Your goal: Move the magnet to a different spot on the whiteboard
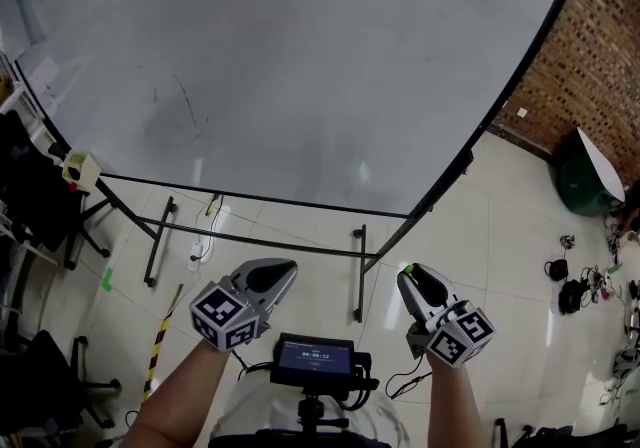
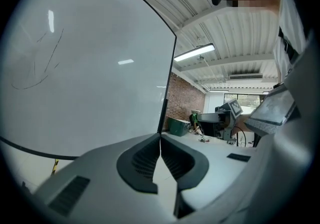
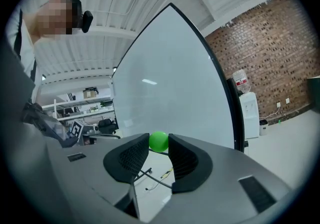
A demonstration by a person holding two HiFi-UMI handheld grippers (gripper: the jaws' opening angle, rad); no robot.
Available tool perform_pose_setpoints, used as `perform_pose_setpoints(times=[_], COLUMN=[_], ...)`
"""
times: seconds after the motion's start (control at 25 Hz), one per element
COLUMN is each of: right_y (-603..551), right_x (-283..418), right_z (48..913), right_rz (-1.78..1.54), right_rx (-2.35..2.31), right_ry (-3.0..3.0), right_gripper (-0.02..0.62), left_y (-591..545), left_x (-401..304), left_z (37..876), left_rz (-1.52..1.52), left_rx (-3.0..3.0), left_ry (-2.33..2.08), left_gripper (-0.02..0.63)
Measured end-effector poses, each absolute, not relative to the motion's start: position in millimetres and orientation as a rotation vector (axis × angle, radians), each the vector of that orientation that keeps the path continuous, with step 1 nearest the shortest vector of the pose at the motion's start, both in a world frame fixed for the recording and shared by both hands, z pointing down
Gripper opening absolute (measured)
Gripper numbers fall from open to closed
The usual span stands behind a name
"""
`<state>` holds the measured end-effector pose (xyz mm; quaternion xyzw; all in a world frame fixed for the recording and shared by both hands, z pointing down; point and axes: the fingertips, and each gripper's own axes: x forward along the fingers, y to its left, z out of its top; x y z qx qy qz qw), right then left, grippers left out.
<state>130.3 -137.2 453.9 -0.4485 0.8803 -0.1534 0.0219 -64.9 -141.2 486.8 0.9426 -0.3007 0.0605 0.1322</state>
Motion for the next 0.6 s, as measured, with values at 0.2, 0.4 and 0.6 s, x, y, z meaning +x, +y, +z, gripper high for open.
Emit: perform_pose_setpoints(times=[0.2, 0.4, 0.6], right_y=[-127.1, -121.1, -113.1], right_x=[167.4, 192.8, 201.2], right_z=[459.3, 462.6, 465.0], right_rz=[-0.498, -0.512, -0.51], right_rx=[-1.37, -1.337, -1.289], right_ry=[2.715, 2.693, 2.691], right_gripper=[0.147, 0.147, 0.147], left_y=[-135.2, -131.4, -116.2], left_x=[-32.1, -7.2, 13.0], left_z=[480.6, 477.2, 477.4], left_rz=[0.188, 0.16, 0.226], left_rx=[2.721, 2.691, 2.732], left_ry=[-0.907, -0.931, -0.932], left_gripper=[0.031, 0.031, 0.031])
